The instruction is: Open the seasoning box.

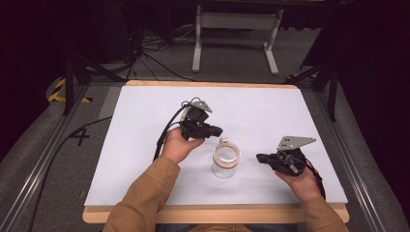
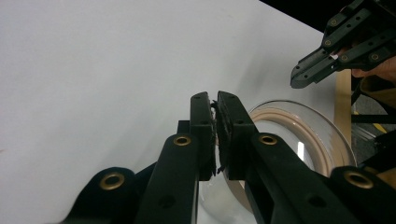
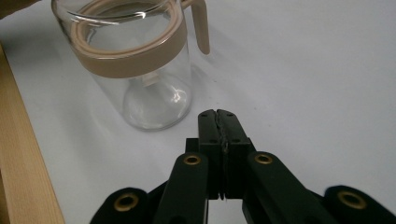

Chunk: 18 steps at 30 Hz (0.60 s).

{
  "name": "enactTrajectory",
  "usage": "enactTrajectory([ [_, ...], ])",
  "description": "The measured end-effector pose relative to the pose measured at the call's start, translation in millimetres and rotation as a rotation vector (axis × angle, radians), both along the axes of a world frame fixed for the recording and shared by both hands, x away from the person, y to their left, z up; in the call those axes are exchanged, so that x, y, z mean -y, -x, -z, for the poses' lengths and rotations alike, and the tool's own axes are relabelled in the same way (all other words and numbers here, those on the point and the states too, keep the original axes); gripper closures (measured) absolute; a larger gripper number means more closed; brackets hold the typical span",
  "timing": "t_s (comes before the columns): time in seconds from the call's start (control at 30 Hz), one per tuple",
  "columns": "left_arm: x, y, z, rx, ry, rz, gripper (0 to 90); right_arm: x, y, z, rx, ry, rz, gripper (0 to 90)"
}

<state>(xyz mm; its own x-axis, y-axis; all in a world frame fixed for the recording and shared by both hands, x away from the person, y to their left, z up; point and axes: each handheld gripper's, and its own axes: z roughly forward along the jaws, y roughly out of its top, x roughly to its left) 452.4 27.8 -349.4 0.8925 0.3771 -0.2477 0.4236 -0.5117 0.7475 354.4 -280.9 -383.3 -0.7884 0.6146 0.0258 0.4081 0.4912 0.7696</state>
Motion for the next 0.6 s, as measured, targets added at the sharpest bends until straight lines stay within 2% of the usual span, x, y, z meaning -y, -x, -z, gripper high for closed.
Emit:
enactTrajectory([
  [0.13,5.3,-0.7,1.7,0.003,-0.013,0.009,85.2,-0.1,1.6,0.5,-0.002,0.002,-0.002,89.4],
  [0.33,8.1,-1.6,3.3,0.005,0.012,0.002,85.2,-2.2,2.6,2.0,-0.006,0.004,-0.007,89.4],
  [0.43,11.0,-1.7,4.4,0.005,0.0,0.01,85.9,-3.7,3.2,2.3,-0.006,0.004,-0.01,89.3],
  [0.6,12.6,-1.1,4.9,0.006,0.007,0.003,86.8,-4.4,4.1,1.1,-0.003,0.0,-0.014,89.3],
])
